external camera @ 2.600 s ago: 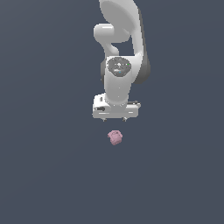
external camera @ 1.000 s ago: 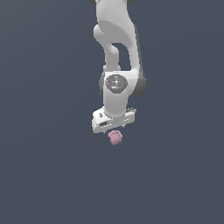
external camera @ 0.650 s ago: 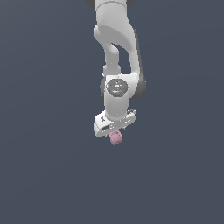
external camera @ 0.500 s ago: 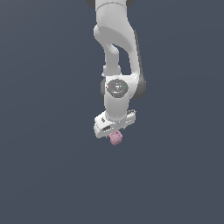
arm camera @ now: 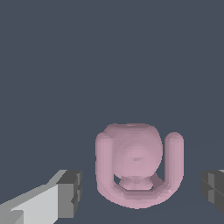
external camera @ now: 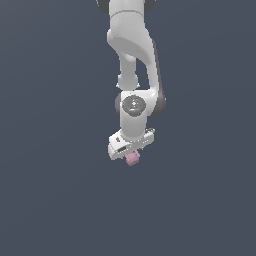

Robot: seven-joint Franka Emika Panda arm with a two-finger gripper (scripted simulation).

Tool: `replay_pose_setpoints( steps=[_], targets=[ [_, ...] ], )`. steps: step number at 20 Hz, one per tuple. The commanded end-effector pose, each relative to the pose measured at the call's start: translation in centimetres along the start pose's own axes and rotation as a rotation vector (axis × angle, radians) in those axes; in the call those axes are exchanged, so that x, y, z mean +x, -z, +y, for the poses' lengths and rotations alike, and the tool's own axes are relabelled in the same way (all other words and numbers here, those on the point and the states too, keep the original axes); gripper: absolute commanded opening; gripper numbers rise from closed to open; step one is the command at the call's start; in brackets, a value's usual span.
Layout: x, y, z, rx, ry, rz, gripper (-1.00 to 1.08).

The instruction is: Pick up the object and move it to a goal position.

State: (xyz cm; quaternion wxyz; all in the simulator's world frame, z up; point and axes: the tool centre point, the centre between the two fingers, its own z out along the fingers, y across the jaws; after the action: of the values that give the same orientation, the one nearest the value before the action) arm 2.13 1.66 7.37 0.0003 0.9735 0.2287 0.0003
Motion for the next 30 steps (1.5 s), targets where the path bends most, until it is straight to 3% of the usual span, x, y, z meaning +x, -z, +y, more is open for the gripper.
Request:
replay_pose_setpoints(
  steps=[1, 9, 10, 22, 30],
  targets=[
    [-0.1, -1.4, -0.1, 0.001, 0.001, -0.001, 1.0],
    [0.0, -3.4, 0.0, 0.001, 0.003, 0.0, 1.0],
    [0.0, -3.4, 0.0, 0.001, 0.003, 0.0, -1.0],
    [0.1, -3.2, 0.0, 0.0, 0.002, 0.0, -1.0],
    [1.0, 0.0, -0.5, 0.0, 0.002, 0.0, -1.0]
  ],
)
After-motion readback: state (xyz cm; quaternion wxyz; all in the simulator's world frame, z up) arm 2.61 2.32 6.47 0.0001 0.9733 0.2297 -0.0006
